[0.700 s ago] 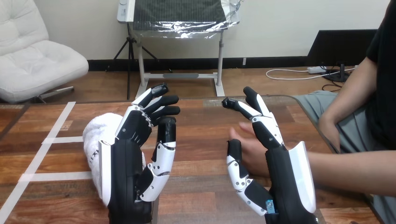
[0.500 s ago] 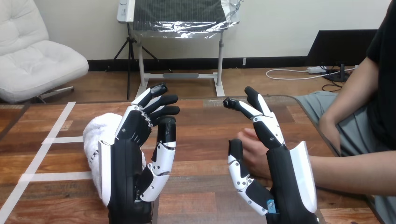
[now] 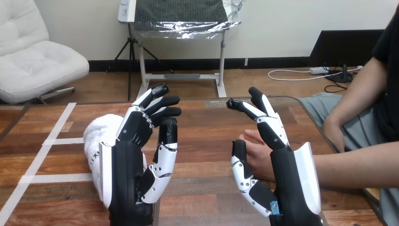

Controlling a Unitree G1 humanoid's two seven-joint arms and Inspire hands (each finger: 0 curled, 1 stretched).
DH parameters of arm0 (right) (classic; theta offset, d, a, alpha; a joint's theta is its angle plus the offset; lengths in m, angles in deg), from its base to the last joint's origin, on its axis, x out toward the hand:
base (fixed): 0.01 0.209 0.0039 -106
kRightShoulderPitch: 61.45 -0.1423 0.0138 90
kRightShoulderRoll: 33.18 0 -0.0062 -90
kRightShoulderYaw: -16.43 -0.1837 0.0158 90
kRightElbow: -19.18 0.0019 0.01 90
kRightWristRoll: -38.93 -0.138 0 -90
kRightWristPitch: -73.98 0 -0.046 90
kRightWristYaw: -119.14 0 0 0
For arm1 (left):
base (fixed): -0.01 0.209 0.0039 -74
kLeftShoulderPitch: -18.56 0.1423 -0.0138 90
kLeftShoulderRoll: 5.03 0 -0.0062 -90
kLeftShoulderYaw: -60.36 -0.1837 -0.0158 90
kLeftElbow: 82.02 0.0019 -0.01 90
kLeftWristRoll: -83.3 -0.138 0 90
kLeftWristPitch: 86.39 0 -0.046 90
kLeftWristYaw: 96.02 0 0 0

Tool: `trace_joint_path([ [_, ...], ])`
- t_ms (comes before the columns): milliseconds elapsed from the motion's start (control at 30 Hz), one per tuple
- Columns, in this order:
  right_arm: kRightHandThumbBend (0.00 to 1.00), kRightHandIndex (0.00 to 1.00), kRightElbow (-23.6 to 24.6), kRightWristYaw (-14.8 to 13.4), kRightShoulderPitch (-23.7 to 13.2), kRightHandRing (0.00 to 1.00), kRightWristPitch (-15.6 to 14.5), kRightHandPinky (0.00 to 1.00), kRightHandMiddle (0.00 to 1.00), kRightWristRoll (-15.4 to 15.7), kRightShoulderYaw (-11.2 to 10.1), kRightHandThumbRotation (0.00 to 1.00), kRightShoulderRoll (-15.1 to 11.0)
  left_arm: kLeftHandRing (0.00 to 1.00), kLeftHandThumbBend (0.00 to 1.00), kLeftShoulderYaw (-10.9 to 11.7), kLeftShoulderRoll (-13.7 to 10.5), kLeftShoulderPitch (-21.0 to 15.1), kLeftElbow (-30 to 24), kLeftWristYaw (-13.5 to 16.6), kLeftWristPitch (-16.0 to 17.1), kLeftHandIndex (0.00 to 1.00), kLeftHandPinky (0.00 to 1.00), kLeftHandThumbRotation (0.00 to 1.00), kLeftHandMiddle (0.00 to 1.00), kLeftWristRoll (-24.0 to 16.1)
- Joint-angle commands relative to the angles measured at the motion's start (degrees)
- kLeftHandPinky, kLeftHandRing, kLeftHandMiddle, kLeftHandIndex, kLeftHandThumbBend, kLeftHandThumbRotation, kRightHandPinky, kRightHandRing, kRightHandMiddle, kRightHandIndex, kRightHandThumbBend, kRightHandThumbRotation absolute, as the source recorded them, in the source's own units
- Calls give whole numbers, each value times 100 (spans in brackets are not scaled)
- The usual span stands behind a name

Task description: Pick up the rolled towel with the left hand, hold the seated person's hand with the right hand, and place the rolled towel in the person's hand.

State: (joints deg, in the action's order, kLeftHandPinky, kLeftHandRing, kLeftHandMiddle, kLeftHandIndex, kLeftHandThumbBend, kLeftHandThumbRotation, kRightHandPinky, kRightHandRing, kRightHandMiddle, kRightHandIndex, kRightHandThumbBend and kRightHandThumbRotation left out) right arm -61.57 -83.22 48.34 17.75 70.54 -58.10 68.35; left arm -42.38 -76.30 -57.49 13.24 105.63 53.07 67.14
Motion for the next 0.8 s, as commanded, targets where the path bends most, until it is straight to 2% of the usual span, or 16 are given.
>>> trace_joint_path([
  [0,0,80,109,-9,-313,95,131,100,96,-69,-58,0,102,65,28,-172,343,347,-21,4,75,76,59,57,70,21],
  [333,0,80,97,21,-334,95,165,100,96,-104,-64,0,84,66,28,-193,334,347,-12,-15,70,76,60,57,71,63],
  [767,0,80,130,60,-323,95,118,100,96,-100,-79,0,92,66,30,-103,303,318,-2,68,44,77,60,57,71,-129],
])
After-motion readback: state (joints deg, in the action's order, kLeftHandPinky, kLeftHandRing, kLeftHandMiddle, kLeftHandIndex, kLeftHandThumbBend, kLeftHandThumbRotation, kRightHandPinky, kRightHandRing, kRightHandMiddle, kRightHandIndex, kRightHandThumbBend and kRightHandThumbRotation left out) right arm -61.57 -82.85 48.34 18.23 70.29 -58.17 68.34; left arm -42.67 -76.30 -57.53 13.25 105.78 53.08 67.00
